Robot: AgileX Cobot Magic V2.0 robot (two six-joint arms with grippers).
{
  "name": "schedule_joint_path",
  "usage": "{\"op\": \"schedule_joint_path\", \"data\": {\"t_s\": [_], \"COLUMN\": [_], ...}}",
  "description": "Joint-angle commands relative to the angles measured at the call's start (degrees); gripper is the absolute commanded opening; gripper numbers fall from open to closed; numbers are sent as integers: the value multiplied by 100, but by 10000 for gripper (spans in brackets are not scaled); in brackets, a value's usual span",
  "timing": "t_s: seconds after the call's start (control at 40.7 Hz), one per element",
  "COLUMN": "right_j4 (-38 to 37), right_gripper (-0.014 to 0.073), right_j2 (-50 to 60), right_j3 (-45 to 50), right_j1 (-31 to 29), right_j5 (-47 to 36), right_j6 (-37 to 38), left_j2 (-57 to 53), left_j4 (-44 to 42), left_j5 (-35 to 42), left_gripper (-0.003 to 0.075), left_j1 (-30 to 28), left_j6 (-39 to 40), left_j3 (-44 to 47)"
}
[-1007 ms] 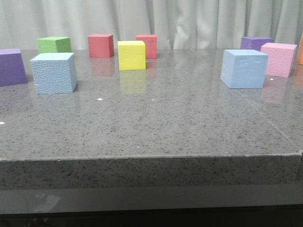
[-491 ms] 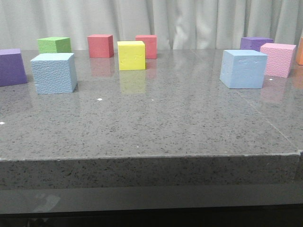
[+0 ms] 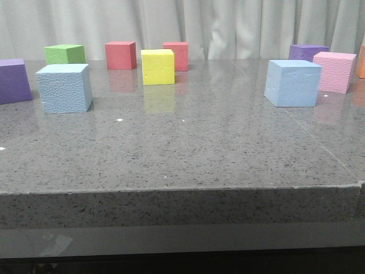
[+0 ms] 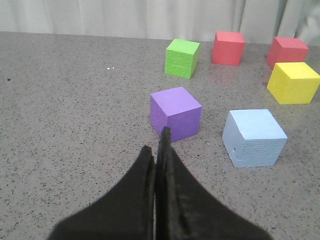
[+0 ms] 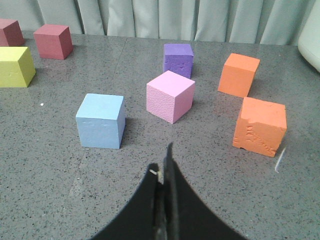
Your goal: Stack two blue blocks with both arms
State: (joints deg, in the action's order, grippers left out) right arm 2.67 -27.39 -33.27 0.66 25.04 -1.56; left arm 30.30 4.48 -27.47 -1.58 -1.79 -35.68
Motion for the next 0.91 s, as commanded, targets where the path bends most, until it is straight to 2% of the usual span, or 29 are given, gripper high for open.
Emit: {"op": "schedule_joint_path", "data": {"t_s": [0.0,0.123,0.196,0.246,0.295,0.368,0.393,0.442,0.491,0.884], "right_j4": [-7,-7,-7,-62,-150,-159,-159,-152,-152,-102], "right_gripper": [-67,-57,36,157,316,498,533,587,608,603], "right_j2": [-66,-66,-66,-66,-66,-66,-66,-66,-66,-66], "right_j3": [-178,-178,-178,-178,-178,-178,-178,-178,-178,-178], "right_j1": [-32,-32,-32,-32,-32,-32,-32,-32,-32,-32], "right_j5": [-454,-518,-525,-525,-514,-514,-514,-521,-516,-510], "right_j6": [-52,-52,-52,-52,-52,-52,-52,-52,-52,-52], "left_j2": [51,51,51,51,51,51,51,51,51,51], "left_j4": [13,28,40,-81,-301,-448,-414,-414,-414,-414], "left_j5": [452,465,531,545,572,617,620,633,633,633], "left_gripper": [-19,-18,29,126,281,463,517,576,585,583], "left_j1": [-8,-8,-8,-8,-8,-8,-8,-8,-8,-8], "left_j6": [20,20,20,20,20,20,20,20,20,20], "left_j3": [-168,-168,-168,-168,-168,-168,-168,-168,-168,-168]}}
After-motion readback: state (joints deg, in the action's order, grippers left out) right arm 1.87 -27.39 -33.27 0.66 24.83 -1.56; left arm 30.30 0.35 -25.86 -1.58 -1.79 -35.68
